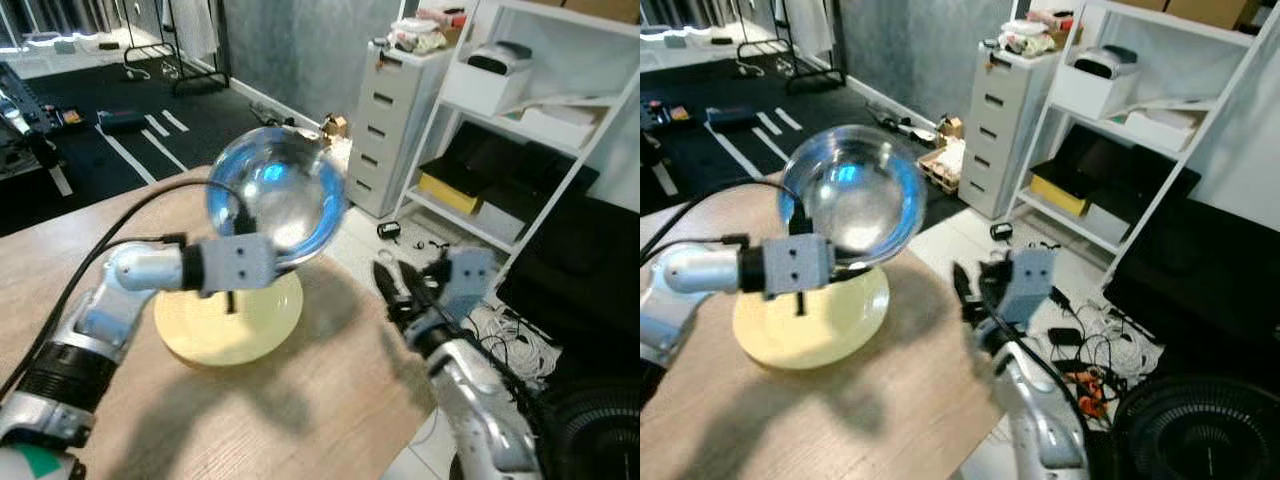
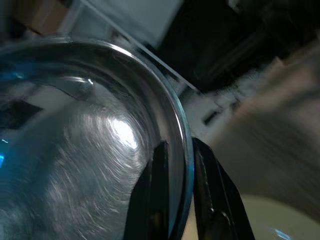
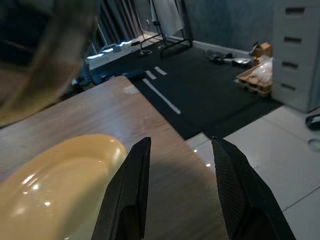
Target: Setting the table
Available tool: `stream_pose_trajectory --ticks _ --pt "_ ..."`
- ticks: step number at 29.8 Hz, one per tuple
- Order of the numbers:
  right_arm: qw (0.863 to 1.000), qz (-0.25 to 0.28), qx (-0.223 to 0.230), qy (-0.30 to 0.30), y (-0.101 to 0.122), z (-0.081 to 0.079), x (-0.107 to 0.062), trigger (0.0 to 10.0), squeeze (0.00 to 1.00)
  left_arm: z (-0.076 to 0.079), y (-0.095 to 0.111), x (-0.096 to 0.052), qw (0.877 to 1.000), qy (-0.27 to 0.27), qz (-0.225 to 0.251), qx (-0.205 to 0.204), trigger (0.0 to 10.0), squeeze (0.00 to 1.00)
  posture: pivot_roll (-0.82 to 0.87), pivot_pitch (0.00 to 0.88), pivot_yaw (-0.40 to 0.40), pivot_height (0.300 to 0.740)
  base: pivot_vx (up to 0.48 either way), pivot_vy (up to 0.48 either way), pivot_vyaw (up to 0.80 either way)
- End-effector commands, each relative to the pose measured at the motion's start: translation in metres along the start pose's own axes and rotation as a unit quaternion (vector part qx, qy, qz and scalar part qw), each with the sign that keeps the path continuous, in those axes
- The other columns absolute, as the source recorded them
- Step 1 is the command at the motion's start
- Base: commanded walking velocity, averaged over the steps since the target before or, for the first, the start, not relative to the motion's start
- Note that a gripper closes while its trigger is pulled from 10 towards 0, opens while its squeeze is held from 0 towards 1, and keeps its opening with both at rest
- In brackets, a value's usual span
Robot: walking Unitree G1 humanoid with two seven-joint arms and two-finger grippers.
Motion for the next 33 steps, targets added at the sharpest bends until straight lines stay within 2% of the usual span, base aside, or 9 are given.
stream_pose_trajectory --ticks 1,10,11,12,13,23,30,31,33 --pt "1.0 -0.002 0.02 0.003 -0.001 -0.002 -0.002 10.0 0.0 0.004 0.003 0.0 1.0 0.016 0.002 0.013 10.0 0.0 0.14 0.095 0.029 0.74 0.0 0.0 0.0" --pt "0.994 0.017 0.083 0.067 0.012 -0.03 0.003 10.0 0.0 0.018 0.017 0.01 0.997 0.051 0.007 0.05 10.0 0.0 0.14 0.085 0.022 0.74 0.0 0.0 0.0" --pt "0.994 0.016 0.085 0.066 0.011 -0.03 0.004 10.0 0.37 0.019 0.018 0.011 0.997 0.049 0.006 0.061 10.0 0.0 0.14 0.084 0.022 0.74 0.0 0.0 0.0" --pt "0.994 0.014 0.086 0.064 0.011 -0.03 0.005 10.0 0.37 0.019 0.019 0.011 0.997 0.048 0.005 0.067 10.0 0.0 0.14 0.084 0.022 0.74 0.0 0.0 0.0" --pt "0.994 0.013 0.087 0.063 0.01 -0.03 0.007 10.0 1.0 0.02 0.019 0.011 0.996 0.046 0.003 0.082 10.0 0.0 0.14 0.081 0.024 0.74 0.0 0.0 0.0" --pt "0.991 0.032 0.107 0.08 0.018 -0.037 0.012 10.0 1.0 0.033 0.025 0.015 0.995 0.028 0.007 0.098 10.0 0.0 0.15 0.073 0.028 0.74 0.0 0.0 0.0" --pt "0.979 0.056 0.175 0.092 0.032 -0.036 0.012 10.0 0.97 0.027 0.027 0.012 0.991 0.038 0.004 0.127 10.0 0.0 0.15 0.066 0.024 0.74 0.0 0.0 0.0" --pt "0.977 0.07 0.178 0.09 0.038 -0.033 0.012 10.0 0.0 0.022 0.028 0.01 0.99 0.053 0.002 0.131 10.0 0.0 0.15 0.065 0.024 0.74 0.0 0.0 0.0" --pt "0.981 0.082 0.155 0.088 0.044 -0.03 0.012 10.0 0.0 0.014 0.027 0.007 0.988 0.073 -0.004 0.139 10.0 0.0 0.15 0.065 0.023 0.74 0.0 0.0 0.0"
Point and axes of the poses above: a point about 5 cm out from each wrist's last joint towards the gripper, its own x axis pointing out of the wrist towards the gripper, its own y axis along the axis of the wrist's last joint, z = x × y, the point moved 5 cm from there along x, pointing out of the wrist towards the gripper
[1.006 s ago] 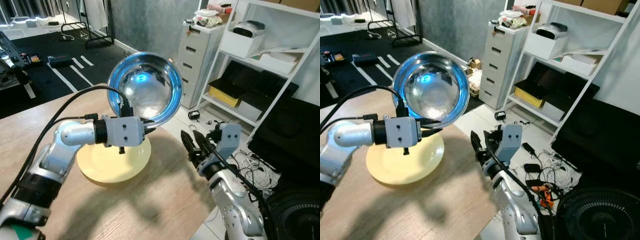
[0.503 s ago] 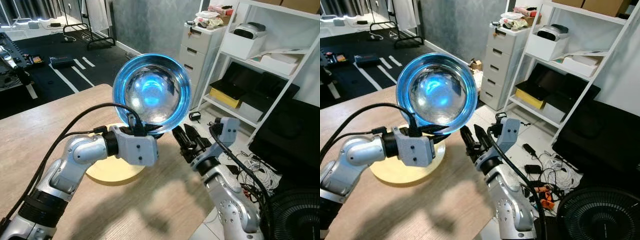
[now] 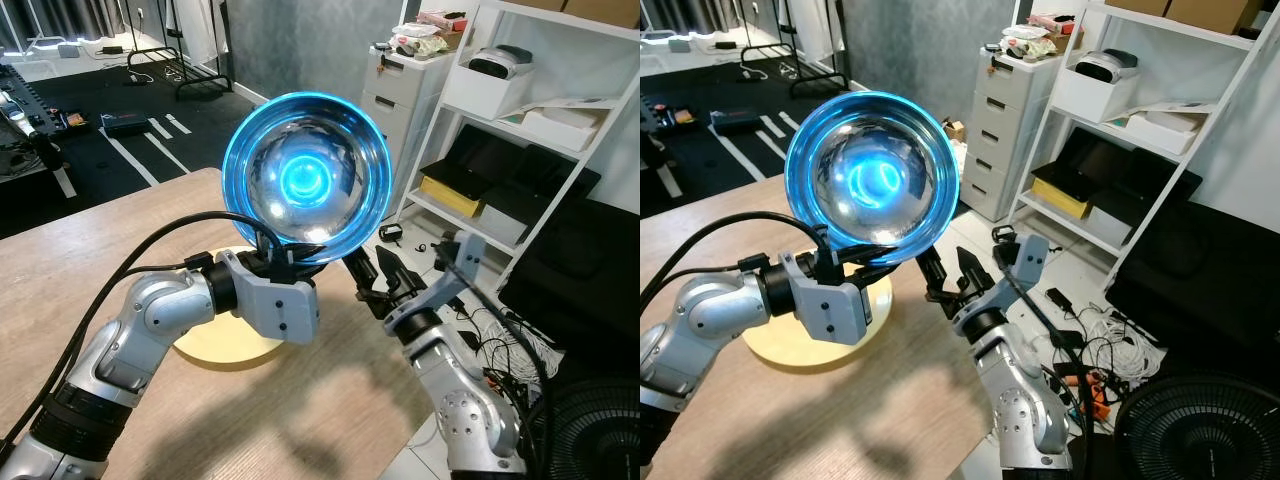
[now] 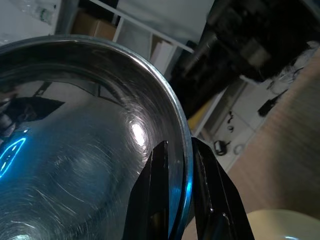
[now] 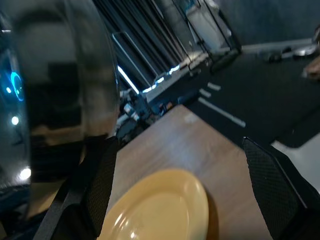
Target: Setting the table
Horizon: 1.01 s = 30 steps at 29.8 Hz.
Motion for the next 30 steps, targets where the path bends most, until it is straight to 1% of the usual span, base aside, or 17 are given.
stream_pose_trajectory --ticks 1,2,3,4,5,6,7,9,10,11,12,14,17,20,26,29,30 --pt "0.999 0.028 -0.009 0.027 0.015 -0.012 0.003 10.0 0.0 -0.002 0.004 0.0 1.0 -0.001 0.004 0.02 10.0 0.0 0.15 0.065 0.023 0.74 0.0 0.0 0.0" --pt "0.999 0.035 -0.029 0.028 0.019 -0.011 0.004 10.0 0.0 -0.007 0.002 -0.002 1.0 0.012 -0.001 0.026 10.0 0.0 0.15 0.065 0.023 0.74 0.0 0.0 0.0" --pt "0.997 0.038 -0.065 0.023 0.023 -0.009 0.004 10.0 0.0 -0.015 -0.003 -0.006 0.999 0.029 -0.013 0.034 10.0 0.0 0.15 0.063 0.021 0.74 0.0 0.0 0.0" --pt "0.997 0.038 -0.065 0.023 0.023 -0.009 0.004 10.0 0.0 -0.015 -0.003 -0.006 0.999 0.029 -0.013 0.034 10.0 0.0 0.15 0.063 0.021 0.74 0.0 0.0 0.0" --pt "0.993 0.037 -0.113 0.016 0.027 -0.004 0.004 10.0 0.0 -0.023 -0.007 -0.01 0.998 0.042 -0.023 0.039 10.0 0.0 0.15 0.063 0.021 0.74 0.0 0.0 0.0" --pt "0.993 0.037 -0.113 0.016 0.027 -0.004 0.004 10.0 0.0 -0.023 -0.007 -0.01 0.998 0.042 -0.023 0.039 10.0 0.0 0.15 0.063 0.021 0.74 0.0 0.0 0.0" --pt "0.987 0.039 -0.153 0.011 0.033 0.002 0.003 10.0 0.0 -0.033 -0.016 -0.019 0.996 0.053 -0.044 0.048 10.0 0.0 0.15 0.063 0.021 0.74 0.0 0.0 0.0" --pt "0.987 0.039 -0.153 0.011 0.033 0.002 0.003 10.0 0.0 -0.033 -0.016 -0.019 0.996 0.053 -0.044 0.048 10.0 0.0 0.15 0.063 0.021 0.74 0.0 0.0 0.0" --pt "0.987 0.043 -0.153 0.009 0.037 0.005 0.002 10.0 0.0 -0.034 -0.018 -0.021 0.996 0.051 -0.049 0.05 10.0 0.0 0.16 0.059 0.016 0.74 0.0 0.0 0.0" --pt "0.989 0.053 -0.14 0.009 0.043 0.005 0.003 10.0 0.0 -0.03 -0.018 -0.022 0.997 0.044 -0.049 0.05 10.0 0.0 0.16 0.058 0.017 0.74 0.0 0.0 0.0" --pt "0.99 0.063 -0.125 0.013 0.05 0.001 0.006 10.0 0.0 -0.022 -0.014 -0.018 0.998 0.031 -0.04 0.046 10.0 0.0 0.16 0.057 0.019 0.74 0.0 0.0 0.0" --pt "0.991 0.075 -0.104 0.023 0.055 -0.005 0.009 10.0 0.0 -0.011 -0.007 -0.012 0.999 0.015 -0.023 0.035 10.0 0.0 0.16 0.057 0.019 0.74 0.0 0.0 0.0" --pt "0.993 0.077 -0.083 0.03 0.055 -0.008 0.012 10.0 0.0 -0.004 -0.002 -0.005 0.999 0.009 -0.011 0.03 10.0 0.0 0.16 0.056 0.02 0.74 0.0 0.0 0.0" --pt "0.995 0.075 -0.047 0.047 0.052 -0.014 0.011 10.0 0.0 -0.001 0.0 0.0 1.0 0.006 -0.004 0.031 10.0 0.0 0.16 0.058 0.02 0.74 0.0 0.0 0.0" --pt "0.995 0.063 -0.051 0.059 0.045 -0.02 0.011 10.0 0.0 0.001 0.005 0.005 0.999 0.002 0.01 0.031 10.0 0.0 0.15 0.059 0.023 0.74 0.0 0.0 0.0" --pt "0.994 0.067 -0.052 0.065 0.047 -0.02 0.006 10.0 0.0 -0.001 -0.001 0.003 1.0 0.002 -0.002 0.031 10.0 0.0 0.15 0.059 0.023 0.74 0.0 0.0 0.0" --pt "0.994 0.074 -0.052 0.06 0.051 -0.017 0.004 10.0 0.0 -0.003 -0.005 0.0 0.999 0.004 -0.01 0.03 10.0 0.0 0.15 0.062 0.028 0.74 0.0 0.0 0.0"
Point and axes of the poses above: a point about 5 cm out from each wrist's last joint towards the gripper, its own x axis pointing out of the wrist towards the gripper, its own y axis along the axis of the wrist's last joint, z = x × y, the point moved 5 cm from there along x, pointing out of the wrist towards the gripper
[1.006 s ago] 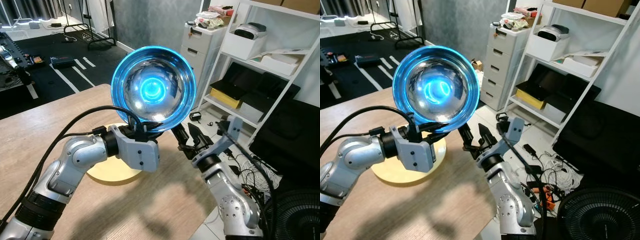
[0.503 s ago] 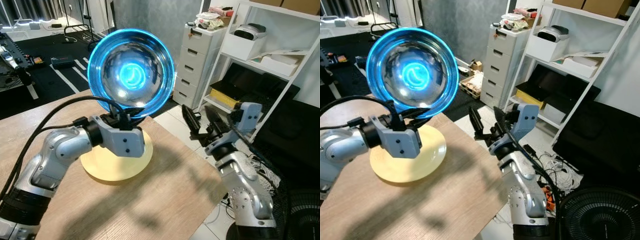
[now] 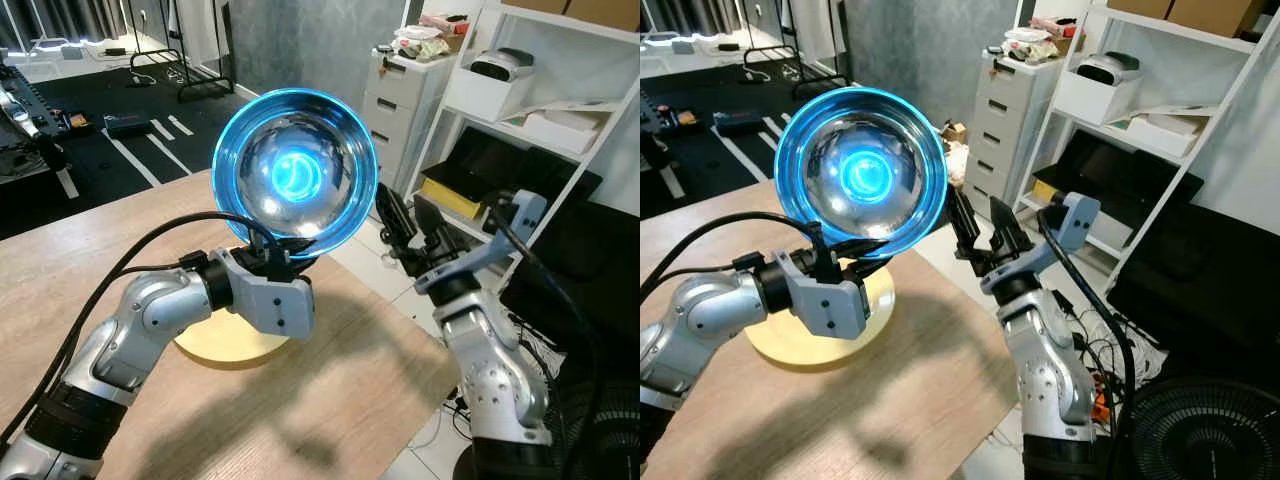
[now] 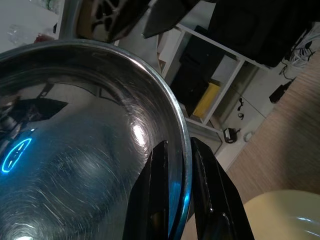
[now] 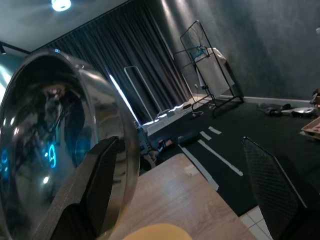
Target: Setting the table
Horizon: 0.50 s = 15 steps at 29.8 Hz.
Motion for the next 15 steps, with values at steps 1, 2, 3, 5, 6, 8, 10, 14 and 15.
stream_pose_trajectory --ticks 1,2,3,5,6,8,10,14,15 --pt "1.0 0.003 0.003 0.023 0.004 -0.009 0.0 10.0 0.0 -0.003 0.001 -0.001 1.0 -0.002 0.005 0.015 10.0 0.0 0.15 0.062 0.028 0.74 0.0 0.0 0.0" --pt "1.0 0.003 0.003 0.023 0.004 -0.009 0.0 10.0 0.0 -0.003 0.001 -0.001 1.0 -0.002 0.005 0.015 10.0 0.0 0.15 0.062 0.028 0.74 0.0 0.0 0.0" --pt "1.0 0.009 0.0 0.019 0.008 -0.007 -0.001 10.0 0.0 -0.005 -0.002 -0.003 1.0 0.0 -0.001 0.013 10.0 0.0 0.15 0.063 0.031 0.74 0.0 0.0 0.0" --pt "1.0 0.012 -0.002 0.017 0.01 -0.005 -0.002 10.0 0.0 -0.006 -0.004 -0.005 1.0 0.0 -0.005 0.012 10.0 0.0 0.15 0.063 0.031 0.74 0.0 0.0 0.0" --pt "1.0 0.013 -0.007 0.026 0.014 -0.006 -0.001 10.0 0.0 -0.004 -0.004 -0.006 1.0 -0.005 -0.004 0.009 10.0 0.0 0.16 0.062 0.03 0.74 0.0 0.0 0.0" --pt "0.999 0.013 -0.007 0.03 0.014 -0.008 0.0 10.0 0.0 -0.002 -0.003 -0.006 1.0 -0.008 -0.001 0.007 10.0 0.0 0.16 0.062 0.03 0.74 0.0 0.0 0.0" --pt "0.999 0.01 -0.006 0.036 0.013 -0.01 0.001 10.0 0.0 0.0 -0.001 -0.005 1.0 -0.012 0.004 0.005 10.0 0.0 0.16 0.06 0.029 0.74 0.0 0.0 0.0" --pt "0.998 0.005 0.001 0.06 0.009 -0.021 0.003 10.0 0.0 0.009 0.007 -0.001 0.999 -0.026 0.021 -0.004 10.0 0.0 0.16 0.06 0.029 0.74 0.0 0.0 0.0" --pt "0.998 0.002 0.003 0.07 0.007 -0.026 0.003 10.0 0.0 0.011 0.011 0.001 0.999 -0.032 0.029 -0.004 10.0 0.0 0.16 0.061 0.03 0.74 0.0 0.0 0.0"
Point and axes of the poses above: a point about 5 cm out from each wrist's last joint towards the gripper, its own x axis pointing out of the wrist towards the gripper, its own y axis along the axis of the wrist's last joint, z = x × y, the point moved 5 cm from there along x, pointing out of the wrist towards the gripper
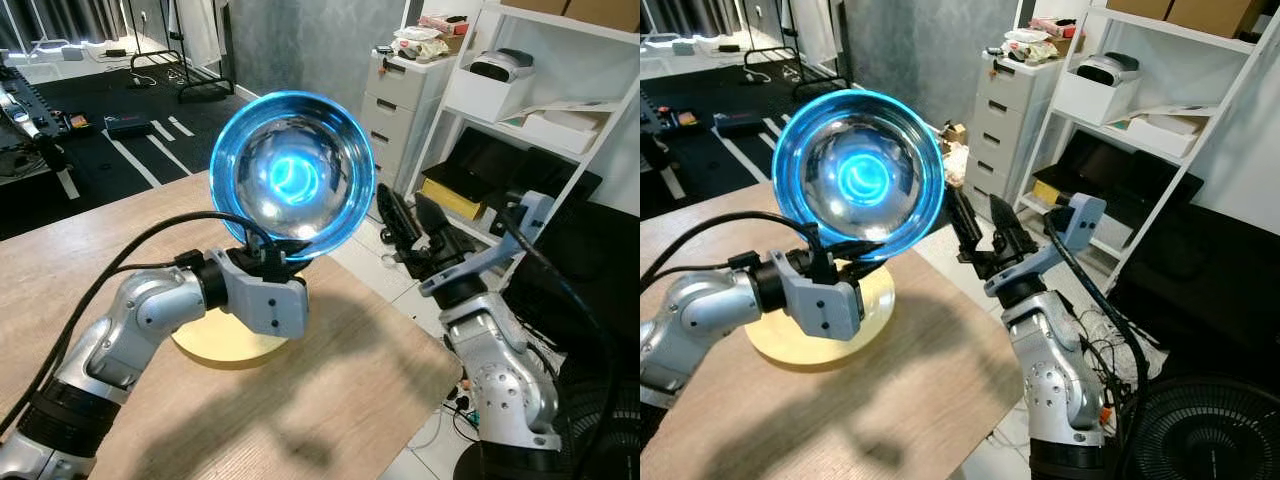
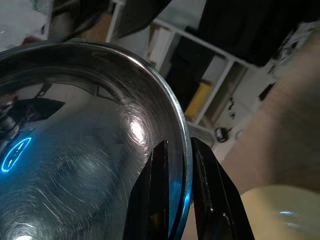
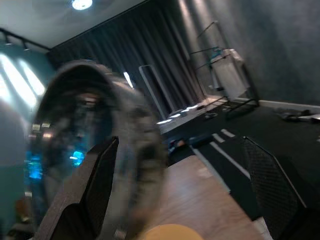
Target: Setting the table
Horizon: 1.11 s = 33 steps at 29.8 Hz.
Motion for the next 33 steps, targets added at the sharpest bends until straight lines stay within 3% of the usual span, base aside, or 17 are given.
stream_pose_trajectory --ticks 1,4,8,14,15,16,17,27,33 --pt "1.0 0.003 0.004 0.027 0.003 -0.011 0.002 10.0 0.0 0.002 0.011 0.003 1.0 -0.007 0.025 0.002 10.0 0.0 0.16 0.061 0.03 0.74 0.0 0.0 0.0" --pt "0.999 -0.013 0.004 0.05 -0.006 -0.023 0.002 10.0 0.0 0.004 0.019 0.007 0.999 -0.018 0.044 0.009 10.0 0.0 0.16 0.059 0.032 0.74 0.0 0.0 0.0" --pt "0.998 -0.04 -0.008 0.052 -0.02 -0.026 0.002 10.0 0.0 0.004 0.026 0.01 0.997 -0.028 0.062 0.029 10.0 0.0 0.15 0.059 0.034 0.74 0.0 0.0 0.0" --pt "0.997 -0.071 -0.023 0.015 -0.036 -0.012 0.001 10.0 0.0 0.011 0.037 0.009 0.994 -0.049 0.087 0.044 10.0 0.0 0.16 0.059 0.033 0.74 0.0 0.0 0.0" --pt "0.997 -0.075 -0.026 0.009 -0.038 -0.009 0.001 5.4 0.0 0.012 0.038 0.008 0.994 -0.053 0.09 0.045 10.0 0.0 0.16 0.059 0.033 0.74 0.0 0.0 0.0" --pt "0.997 -0.075 -0.026 0.009 -0.038 -0.009 0.001 5.4 0.0 0.012 0.038 0.008 0.994 -0.053 0.09 0.045 10.0 0.0 0.16 0.059 0.033 0.74 0.0 0.0 0.0" --pt "0.997 -0.077 -0.026 0.006 -0.039 -0.008 0.0 0.0 0.0 0.013 0.039 0.007 0.993 -0.057 0.09 0.045 10.0 0.0 0.16 0.059 0.033 0.74 0.0 0.0 0.0" --pt "0.998 -0.062 -0.009 -0.017 -0.034 0.0 -0.001 0.0 0.0 0.018 0.037 0.005 0.993 -0.065 0.087 0.041 10.0 0.0 0.16 0.063 0.033 0.74 0.0 0.0 0.0" --pt "0.998 -0.049 -0.022 -0.045 -0.031 0.009 -0.002 0.0 0.0 0.014 0.024 0.01 0.997 -0.026 0.054 0.051 10.0 0.0 0.16 0.064 0.036 0.74 0.0 0.0 0.0"
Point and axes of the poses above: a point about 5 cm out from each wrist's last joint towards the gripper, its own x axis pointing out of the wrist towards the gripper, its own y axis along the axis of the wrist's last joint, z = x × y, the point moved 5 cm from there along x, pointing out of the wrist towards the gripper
